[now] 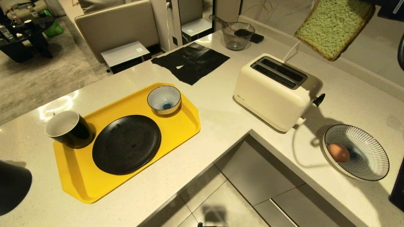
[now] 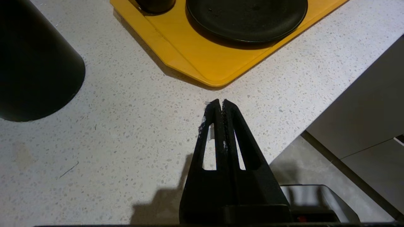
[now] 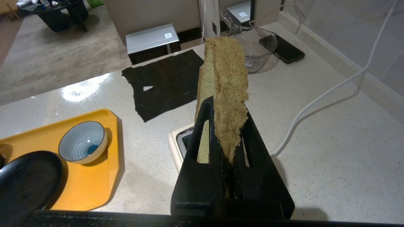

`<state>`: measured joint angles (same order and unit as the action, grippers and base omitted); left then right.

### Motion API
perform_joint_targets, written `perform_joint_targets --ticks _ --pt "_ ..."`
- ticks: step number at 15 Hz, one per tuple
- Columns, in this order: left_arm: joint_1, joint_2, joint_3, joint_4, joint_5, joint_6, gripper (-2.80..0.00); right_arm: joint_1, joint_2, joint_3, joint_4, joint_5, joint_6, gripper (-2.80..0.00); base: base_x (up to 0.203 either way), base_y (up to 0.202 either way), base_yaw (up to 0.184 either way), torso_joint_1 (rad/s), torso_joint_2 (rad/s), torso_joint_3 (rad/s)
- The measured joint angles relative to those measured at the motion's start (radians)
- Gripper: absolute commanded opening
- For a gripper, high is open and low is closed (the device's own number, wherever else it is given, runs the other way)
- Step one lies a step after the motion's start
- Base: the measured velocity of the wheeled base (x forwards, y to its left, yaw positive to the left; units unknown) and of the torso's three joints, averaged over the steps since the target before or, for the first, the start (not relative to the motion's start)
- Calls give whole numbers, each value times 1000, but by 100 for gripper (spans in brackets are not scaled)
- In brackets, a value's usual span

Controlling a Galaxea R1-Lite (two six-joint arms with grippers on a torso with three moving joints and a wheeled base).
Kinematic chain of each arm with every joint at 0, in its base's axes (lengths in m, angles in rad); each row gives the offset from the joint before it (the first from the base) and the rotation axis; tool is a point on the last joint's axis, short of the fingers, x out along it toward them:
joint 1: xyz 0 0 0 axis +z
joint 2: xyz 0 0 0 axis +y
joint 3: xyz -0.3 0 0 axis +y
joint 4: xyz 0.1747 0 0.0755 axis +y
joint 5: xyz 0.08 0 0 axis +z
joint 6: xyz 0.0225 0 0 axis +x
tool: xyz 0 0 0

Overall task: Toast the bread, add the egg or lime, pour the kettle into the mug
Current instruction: Put the baked bread on a plate

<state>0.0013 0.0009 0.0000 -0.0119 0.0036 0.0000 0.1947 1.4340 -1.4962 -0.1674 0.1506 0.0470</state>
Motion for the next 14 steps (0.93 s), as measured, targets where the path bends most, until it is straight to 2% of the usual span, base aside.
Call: perform_joint_targets --ticks 6,14 --pt "1 0 0 0 0 0 -280 0 -6 -1 2 1 1 -280 -166 0 -1 -3 -1 5" --pt "1 0 0 0 0 0 -280 -1 4 -11 -2 -19 6 -280 0 0 0 0 0 0"
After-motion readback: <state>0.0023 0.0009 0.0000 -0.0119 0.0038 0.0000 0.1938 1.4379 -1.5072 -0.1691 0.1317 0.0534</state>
